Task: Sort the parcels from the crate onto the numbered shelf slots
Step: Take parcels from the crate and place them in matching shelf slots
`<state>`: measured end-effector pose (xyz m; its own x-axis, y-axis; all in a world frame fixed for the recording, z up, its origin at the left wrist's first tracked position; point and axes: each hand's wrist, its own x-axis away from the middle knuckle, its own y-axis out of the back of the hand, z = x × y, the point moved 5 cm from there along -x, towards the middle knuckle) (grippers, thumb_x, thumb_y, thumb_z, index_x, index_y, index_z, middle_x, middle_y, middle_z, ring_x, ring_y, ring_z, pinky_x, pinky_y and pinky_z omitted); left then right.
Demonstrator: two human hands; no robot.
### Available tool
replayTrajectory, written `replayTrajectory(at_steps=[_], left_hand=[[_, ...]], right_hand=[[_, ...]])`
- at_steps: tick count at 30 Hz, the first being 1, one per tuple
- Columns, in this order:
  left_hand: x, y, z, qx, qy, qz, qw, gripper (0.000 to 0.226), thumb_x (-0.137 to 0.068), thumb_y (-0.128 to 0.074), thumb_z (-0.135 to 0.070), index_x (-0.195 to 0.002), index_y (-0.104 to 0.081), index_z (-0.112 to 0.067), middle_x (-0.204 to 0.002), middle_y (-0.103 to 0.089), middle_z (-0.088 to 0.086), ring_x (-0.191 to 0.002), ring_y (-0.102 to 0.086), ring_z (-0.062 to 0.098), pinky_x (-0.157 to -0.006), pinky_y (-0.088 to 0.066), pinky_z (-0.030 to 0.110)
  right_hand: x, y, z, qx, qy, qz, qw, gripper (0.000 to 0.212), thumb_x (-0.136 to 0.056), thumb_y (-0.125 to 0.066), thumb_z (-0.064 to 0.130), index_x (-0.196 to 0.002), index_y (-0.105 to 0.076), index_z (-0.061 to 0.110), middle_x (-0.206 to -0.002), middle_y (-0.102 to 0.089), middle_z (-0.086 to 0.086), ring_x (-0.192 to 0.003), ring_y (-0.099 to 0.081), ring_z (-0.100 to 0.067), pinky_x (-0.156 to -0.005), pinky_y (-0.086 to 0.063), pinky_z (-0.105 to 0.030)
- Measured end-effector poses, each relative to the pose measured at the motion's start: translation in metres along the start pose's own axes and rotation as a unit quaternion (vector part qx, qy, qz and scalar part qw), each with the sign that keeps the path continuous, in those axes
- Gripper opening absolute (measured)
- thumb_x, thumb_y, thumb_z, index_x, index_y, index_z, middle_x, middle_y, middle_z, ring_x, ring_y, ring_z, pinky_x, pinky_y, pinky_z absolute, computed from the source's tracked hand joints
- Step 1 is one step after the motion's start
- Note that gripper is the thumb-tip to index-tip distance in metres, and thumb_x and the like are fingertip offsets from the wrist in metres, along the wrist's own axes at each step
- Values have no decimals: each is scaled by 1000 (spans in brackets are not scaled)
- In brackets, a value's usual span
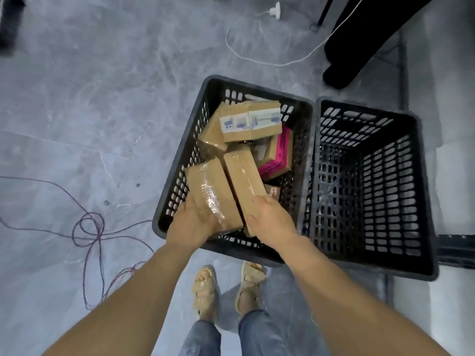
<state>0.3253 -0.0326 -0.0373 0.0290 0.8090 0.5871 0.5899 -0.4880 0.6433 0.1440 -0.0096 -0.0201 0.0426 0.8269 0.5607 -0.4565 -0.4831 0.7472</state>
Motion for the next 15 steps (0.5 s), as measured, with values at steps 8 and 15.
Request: replayTrajectory(at_steps=[8, 15], left_hand=[[-46, -45, 28, 129, 138, 43, 981, 57, -84, -64, -39, -130, -41, -15, -119, -56, 2, -104, -53, 23, -87, -42, 32], [-38, -15, 12, 251, 157, -17, 955, 44, -82, -65, -38, -116, -51, -14, -113, -58, 2, -100, -56, 22, -80, -46, 34]], right_hand=[[-51, -64, -9, -119, -3, 90, 989, 7, -96, -44, 17, -100, -49, 14, -93, -54, -3, -85, -53, -22, -75, -45, -34], [-40, -53, -9, -311, -45, 107, 943, 24, -94, -56, 12, -115, -56, 23, -108, -62, 10, -110, -58, -14, -95, -47, -28]])
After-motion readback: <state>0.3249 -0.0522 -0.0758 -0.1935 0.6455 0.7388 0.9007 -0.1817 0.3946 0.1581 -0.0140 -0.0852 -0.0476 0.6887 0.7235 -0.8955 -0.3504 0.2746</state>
